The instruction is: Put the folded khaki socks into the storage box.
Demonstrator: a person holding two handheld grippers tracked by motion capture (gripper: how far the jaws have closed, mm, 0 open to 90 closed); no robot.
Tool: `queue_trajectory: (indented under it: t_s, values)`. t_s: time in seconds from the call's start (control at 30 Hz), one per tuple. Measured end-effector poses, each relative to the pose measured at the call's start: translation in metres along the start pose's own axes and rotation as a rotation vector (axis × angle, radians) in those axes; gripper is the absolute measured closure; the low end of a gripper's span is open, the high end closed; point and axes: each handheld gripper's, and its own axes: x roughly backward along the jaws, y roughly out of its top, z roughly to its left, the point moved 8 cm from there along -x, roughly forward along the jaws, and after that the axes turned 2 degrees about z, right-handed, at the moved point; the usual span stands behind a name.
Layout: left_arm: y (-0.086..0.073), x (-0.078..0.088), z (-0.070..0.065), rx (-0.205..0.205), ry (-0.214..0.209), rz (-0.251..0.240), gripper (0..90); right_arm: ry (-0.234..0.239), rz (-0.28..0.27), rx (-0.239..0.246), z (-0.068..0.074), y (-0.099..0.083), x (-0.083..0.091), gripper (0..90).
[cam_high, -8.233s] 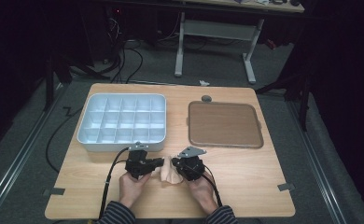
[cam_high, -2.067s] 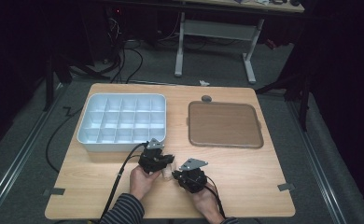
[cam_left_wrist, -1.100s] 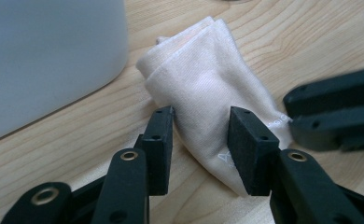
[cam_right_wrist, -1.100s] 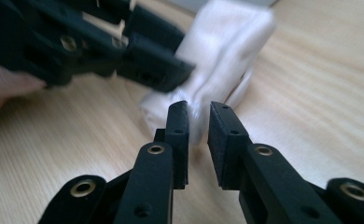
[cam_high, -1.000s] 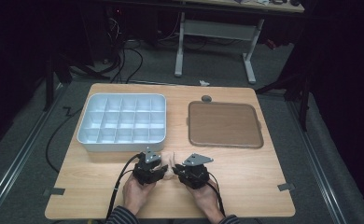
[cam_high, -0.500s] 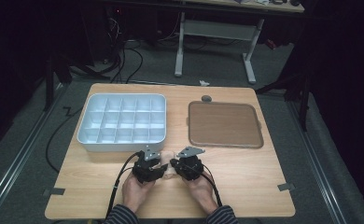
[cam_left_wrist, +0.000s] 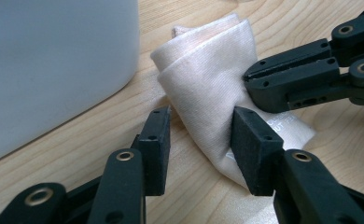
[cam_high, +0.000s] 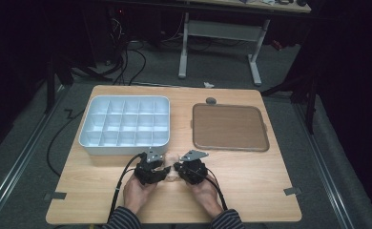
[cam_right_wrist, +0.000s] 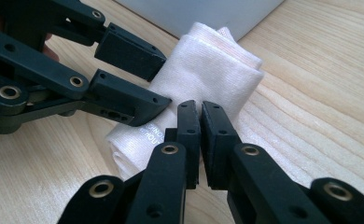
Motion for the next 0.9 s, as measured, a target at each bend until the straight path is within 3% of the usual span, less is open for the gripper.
queue_trajectory:
  t_s: [0.23, 0.43, 0.57, 0.8, 0.9]
  values:
    - [0.004, 0.007, -0.001, 0.015, -0.02, -0.01, 52.8, 0.001, -0.034, -0.017, 0.001, 0.003, 0.01, 77.0]
    - [0.011, 0.011, -0.003, 0.079, -0.05, -0.035, 43.2, -0.011, -0.081, -0.039, -0.006, 0.001, 0.028, 74.7]
    - [0.013, 0.009, 0.001, 0.12, -0.044, -0.035, 39.4, -0.036, -0.091, -0.053, -0.017, -0.005, 0.038, 72.4]
    - [0.024, 0.003, 0.001, 0.146, -0.029, -0.026, 38.0, -0.083, -0.098, -0.105, -0.044, -0.028, 0.052, 69.3]
    - [0.022, -0.005, 0.0, 0.139, -0.021, 0.017, 41.2, -0.136, -0.083, -0.096, -0.055, -0.039, 0.058, 69.0]
